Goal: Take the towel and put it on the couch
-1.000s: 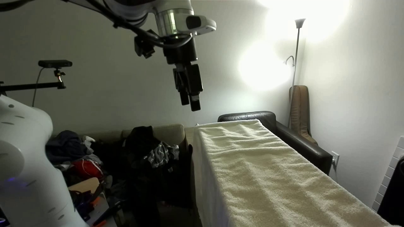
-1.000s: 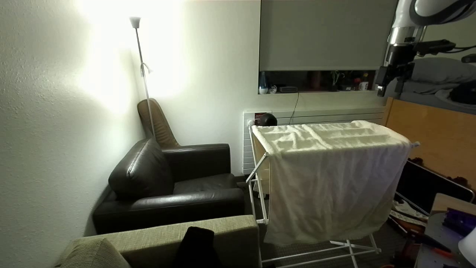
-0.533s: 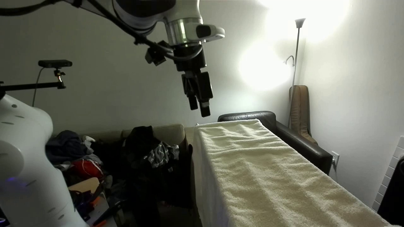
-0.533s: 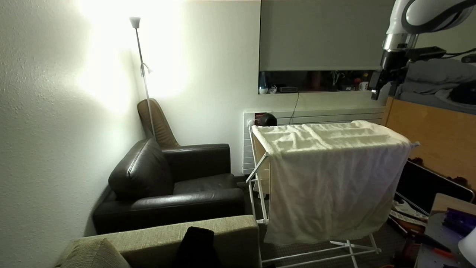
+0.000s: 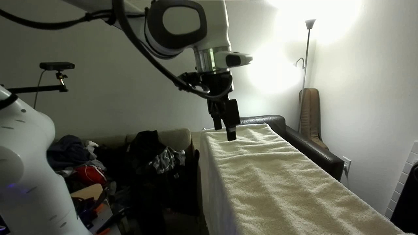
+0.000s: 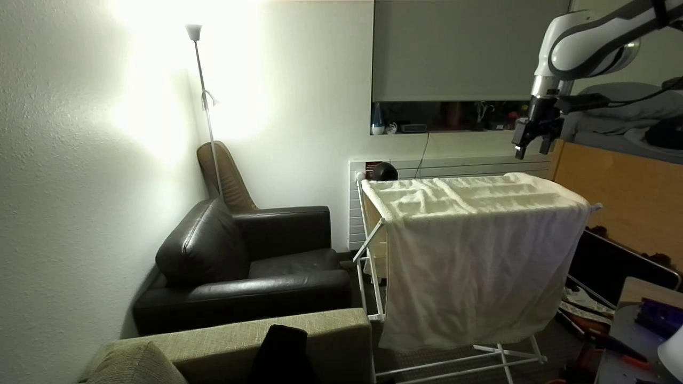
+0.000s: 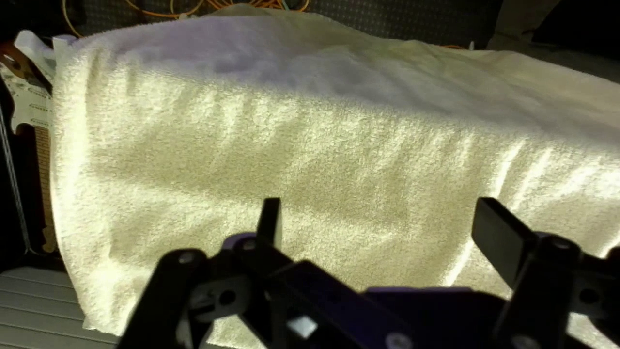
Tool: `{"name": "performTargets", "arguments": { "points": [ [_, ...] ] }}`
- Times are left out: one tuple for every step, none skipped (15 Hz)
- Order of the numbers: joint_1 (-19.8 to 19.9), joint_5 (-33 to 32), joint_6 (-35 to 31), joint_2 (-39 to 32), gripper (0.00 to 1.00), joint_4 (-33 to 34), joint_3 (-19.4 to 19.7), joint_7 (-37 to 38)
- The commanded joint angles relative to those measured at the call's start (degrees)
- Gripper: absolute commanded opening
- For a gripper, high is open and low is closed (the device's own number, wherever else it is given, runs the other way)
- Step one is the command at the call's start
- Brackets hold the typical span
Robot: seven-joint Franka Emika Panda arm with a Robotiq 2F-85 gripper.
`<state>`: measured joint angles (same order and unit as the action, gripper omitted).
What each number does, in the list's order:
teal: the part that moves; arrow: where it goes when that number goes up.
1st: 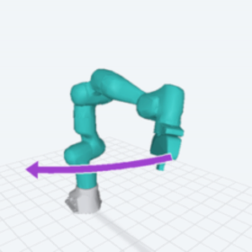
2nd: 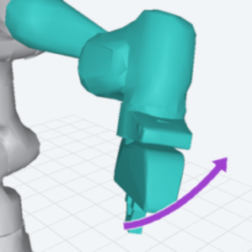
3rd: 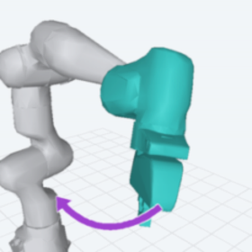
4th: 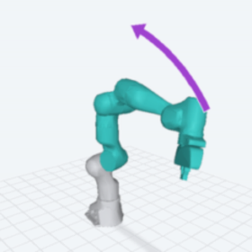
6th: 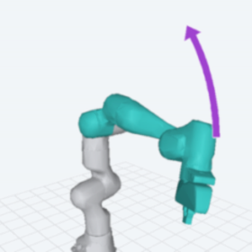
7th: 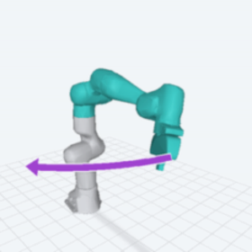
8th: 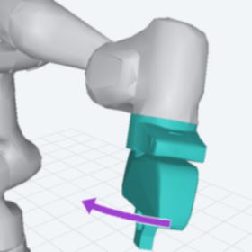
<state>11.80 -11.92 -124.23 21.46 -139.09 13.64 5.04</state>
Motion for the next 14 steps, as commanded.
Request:
{"name": "performTargets", "arguments": {
  "points": [
    [1.0,2.5,-2.3,-4.7,1.00,1.5,0.3,-1.2],
    [0.9,2.9,-2.8,-5.6,1.00,1.6,0.6,-1.4],
    [0.9,3.3,-3.3,-6.4,1.00,1.7,0.8,-1.6],
    [0.9,3.7,-3.9,-7.4,1.00,1.6,1.0,-1.8],
    [0.9,4.1,-4.4,-8.2,1.00,1.6,1.2,-2.0],
    [1.0,4.3,-5.0,-9.0,1.00,1.5,1.3,-2.3],
    [1.0,4.5,-5.4,-9.7,1.00,1.4,1.4,-2.5],
    [1.0,4.5,-6.1,-10.3,1.00,1.3,1.5,-2.8],
    [1.0,4.5,-6.7,-10.9,1.00,1.2,1.6,-3.0],
    [1.0,4.5,-7.4,-11.6,1.00,1.1,1.7,-3.4],
    [1.0,4.4,-8.1,-12.2,1.00,1.0,1.8,-4.0],
    [1.0,4.5,-8.9,-12.7,1.00,1.0,2.0,-4.6],
    [1.0,4.7,-9.7,-13.2,1.00,0.9,2.1,-5.6],
    [1.0,4.7,-10.6,-13.9,1.00,0.9,2.3,-6.4]
  ]
}}
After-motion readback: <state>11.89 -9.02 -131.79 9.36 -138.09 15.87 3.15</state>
